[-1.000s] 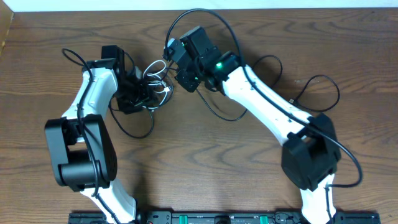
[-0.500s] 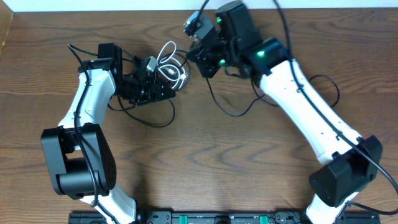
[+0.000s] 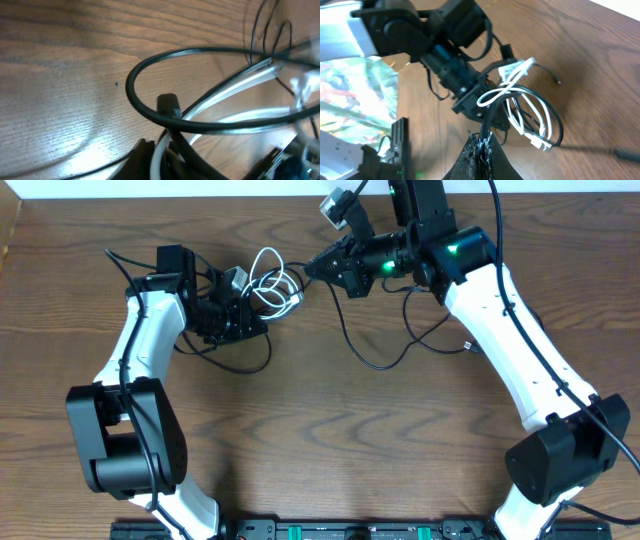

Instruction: Untangle cables

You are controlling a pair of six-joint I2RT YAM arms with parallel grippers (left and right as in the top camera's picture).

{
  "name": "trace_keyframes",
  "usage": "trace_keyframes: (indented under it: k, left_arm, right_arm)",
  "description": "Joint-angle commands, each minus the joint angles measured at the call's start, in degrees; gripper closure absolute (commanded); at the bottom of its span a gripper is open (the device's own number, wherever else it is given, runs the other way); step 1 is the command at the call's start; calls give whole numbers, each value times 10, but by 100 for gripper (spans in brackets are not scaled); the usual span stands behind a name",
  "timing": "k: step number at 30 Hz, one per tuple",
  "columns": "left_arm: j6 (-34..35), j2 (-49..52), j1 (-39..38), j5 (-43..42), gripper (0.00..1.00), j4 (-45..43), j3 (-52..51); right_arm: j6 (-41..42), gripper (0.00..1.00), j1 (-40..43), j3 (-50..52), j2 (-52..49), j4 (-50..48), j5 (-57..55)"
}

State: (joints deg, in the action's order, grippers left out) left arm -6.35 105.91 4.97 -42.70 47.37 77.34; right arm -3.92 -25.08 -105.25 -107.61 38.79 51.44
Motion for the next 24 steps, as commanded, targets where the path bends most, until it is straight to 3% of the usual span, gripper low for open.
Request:
trace_keyframes:
  k: [1,5,12,19,24]
  left_arm:
    - [7,19,-1,26,92,-2,-4]
    - [49,23,0,121,92,-2,-4]
    - [182,23,0,326,91,-1,-4]
    - [203,23,0,353,90,-2,-6]
    - [257,24,0,404,90,-2,-14]
  right_arm:
    - [7,99,5,-4,9,-1,42]
    - [7,99,23,-4,9,13,43]
    - [7,99,54,-4,9,51,47]
    - [6,99,82,-4,9,79,75]
    - [3,99,107,-4,16,105,80]
